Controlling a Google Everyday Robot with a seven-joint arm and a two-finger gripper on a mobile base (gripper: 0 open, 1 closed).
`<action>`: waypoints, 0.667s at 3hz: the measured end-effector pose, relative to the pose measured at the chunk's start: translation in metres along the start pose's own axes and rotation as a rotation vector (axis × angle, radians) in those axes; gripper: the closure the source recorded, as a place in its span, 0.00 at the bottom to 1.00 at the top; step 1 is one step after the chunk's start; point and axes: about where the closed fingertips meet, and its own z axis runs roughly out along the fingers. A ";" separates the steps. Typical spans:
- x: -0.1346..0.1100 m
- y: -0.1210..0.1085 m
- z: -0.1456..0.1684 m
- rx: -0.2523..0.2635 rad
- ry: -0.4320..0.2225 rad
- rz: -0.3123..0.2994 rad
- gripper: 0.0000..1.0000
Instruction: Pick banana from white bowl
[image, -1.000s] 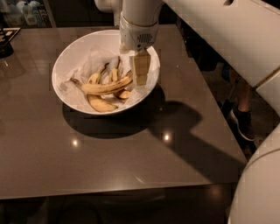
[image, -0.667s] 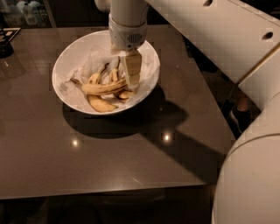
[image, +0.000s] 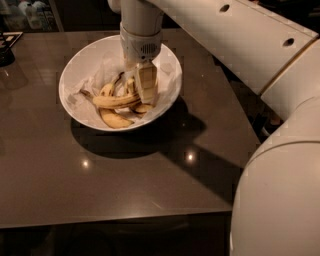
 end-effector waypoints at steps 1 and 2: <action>-0.002 0.000 0.010 -0.025 -0.011 0.002 0.33; -0.007 0.001 0.020 -0.049 -0.021 -0.003 0.33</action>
Offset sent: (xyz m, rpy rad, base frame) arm -0.0110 0.0054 -0.0289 -0.0334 0.1136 0.0180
